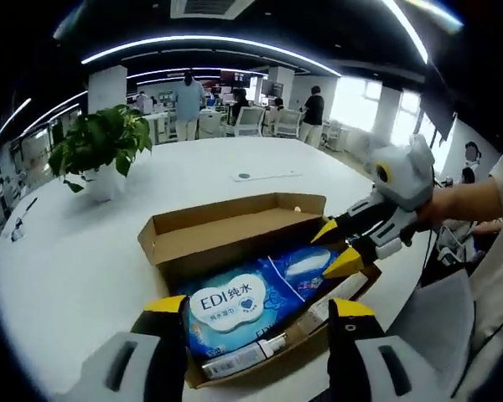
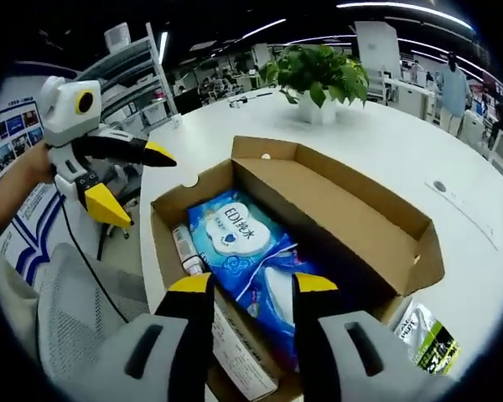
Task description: Operate the shoe box by opening the lid, removing the specified soft item, and placing it in the target area until the item is outside and the box remains undamaged.
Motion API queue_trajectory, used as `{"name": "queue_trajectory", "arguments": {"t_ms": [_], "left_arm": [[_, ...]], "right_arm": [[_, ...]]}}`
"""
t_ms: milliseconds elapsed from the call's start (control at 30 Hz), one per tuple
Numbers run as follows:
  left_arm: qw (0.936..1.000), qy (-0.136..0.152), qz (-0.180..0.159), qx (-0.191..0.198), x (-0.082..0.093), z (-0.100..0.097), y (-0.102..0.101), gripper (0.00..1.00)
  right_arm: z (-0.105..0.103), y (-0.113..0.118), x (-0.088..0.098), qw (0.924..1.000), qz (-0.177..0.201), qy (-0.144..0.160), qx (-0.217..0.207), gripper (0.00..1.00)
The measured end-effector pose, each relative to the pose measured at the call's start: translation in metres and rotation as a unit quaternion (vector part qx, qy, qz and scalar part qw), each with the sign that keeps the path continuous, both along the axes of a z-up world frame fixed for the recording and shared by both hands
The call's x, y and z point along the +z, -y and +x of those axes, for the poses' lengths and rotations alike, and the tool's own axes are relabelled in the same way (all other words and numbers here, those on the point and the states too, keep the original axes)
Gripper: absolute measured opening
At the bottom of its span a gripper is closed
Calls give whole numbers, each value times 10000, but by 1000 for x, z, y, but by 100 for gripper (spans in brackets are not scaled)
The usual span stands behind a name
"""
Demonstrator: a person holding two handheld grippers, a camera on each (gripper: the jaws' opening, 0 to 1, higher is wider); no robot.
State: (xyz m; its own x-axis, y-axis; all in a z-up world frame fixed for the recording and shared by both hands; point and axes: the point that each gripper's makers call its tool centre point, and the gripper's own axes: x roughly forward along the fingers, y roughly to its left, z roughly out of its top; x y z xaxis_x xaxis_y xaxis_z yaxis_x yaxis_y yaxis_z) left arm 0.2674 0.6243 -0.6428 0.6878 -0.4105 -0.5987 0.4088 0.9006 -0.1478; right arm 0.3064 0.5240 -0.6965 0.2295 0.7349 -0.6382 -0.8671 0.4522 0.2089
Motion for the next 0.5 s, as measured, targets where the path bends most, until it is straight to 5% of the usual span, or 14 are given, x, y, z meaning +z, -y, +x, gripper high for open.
{"name": "queue_trajectory", "arguments": {"t_ms": [500], "left_arm": [[9996,-38,-14,270,-11,-8,-9,68]], "right_arm": [[-4,-27,-24,9995,-101,-174,263,26]]}}
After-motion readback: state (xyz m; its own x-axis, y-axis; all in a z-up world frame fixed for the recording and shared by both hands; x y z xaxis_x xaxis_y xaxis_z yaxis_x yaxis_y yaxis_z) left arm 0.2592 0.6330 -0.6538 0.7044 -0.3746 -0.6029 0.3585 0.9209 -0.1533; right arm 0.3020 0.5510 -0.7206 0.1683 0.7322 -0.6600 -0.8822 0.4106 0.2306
